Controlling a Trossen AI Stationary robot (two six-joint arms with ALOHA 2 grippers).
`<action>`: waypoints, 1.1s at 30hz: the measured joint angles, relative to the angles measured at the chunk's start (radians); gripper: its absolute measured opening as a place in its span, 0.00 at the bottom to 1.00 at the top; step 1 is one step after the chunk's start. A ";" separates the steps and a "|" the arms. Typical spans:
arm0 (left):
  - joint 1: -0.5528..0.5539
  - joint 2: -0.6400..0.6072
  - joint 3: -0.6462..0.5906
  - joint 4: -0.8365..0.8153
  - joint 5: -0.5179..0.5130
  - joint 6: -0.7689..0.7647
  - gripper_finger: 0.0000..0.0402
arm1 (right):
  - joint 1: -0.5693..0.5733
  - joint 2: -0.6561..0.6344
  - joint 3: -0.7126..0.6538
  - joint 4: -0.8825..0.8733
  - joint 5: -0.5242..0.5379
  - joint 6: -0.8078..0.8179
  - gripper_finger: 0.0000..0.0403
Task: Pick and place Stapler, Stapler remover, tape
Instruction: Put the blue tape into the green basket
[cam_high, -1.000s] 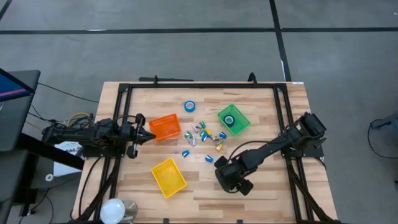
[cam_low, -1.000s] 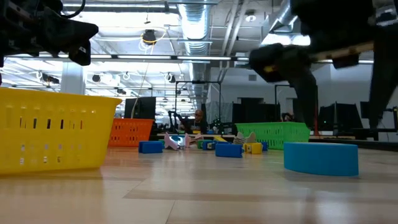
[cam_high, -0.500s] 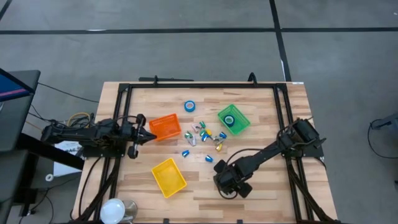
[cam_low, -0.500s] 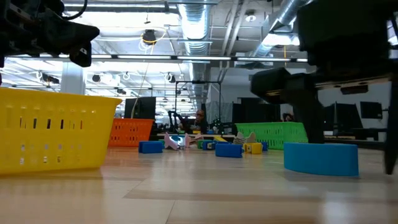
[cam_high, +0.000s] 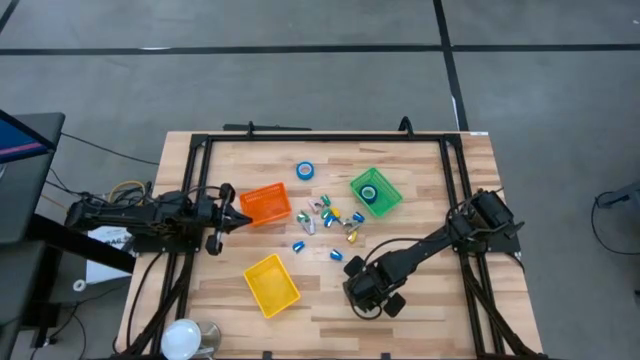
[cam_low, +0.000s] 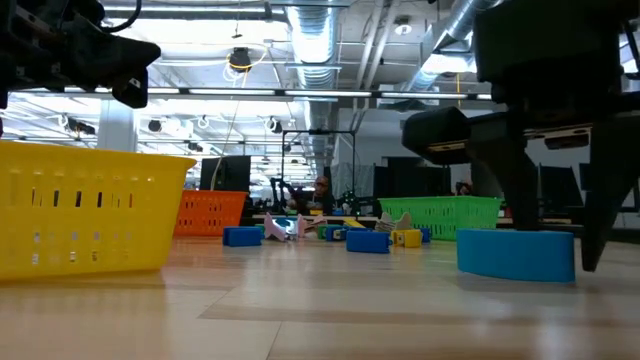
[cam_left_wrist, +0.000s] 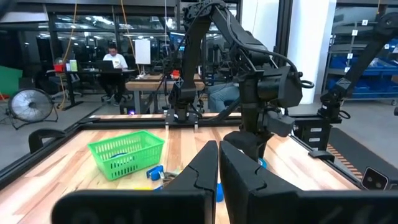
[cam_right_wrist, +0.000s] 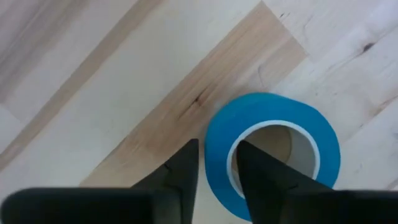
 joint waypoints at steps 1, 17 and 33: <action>0.000 0.000 0.000 0.001 0.000 0.000 0.02 | 0.000 0.000 0.006 -0.009 0.000 0.000 0.22; 0.000 0.000 0.000 0.008 0.000 0.000 0.02 | -0.032 -0.024 0.146 -0.093 -0.001 0.000 0.09; 0.000 0.000 0.000 0.013 0.000 0.000 0.02 | -0.273 -0.240 0.147 -0.193 0.046 0.053 0.09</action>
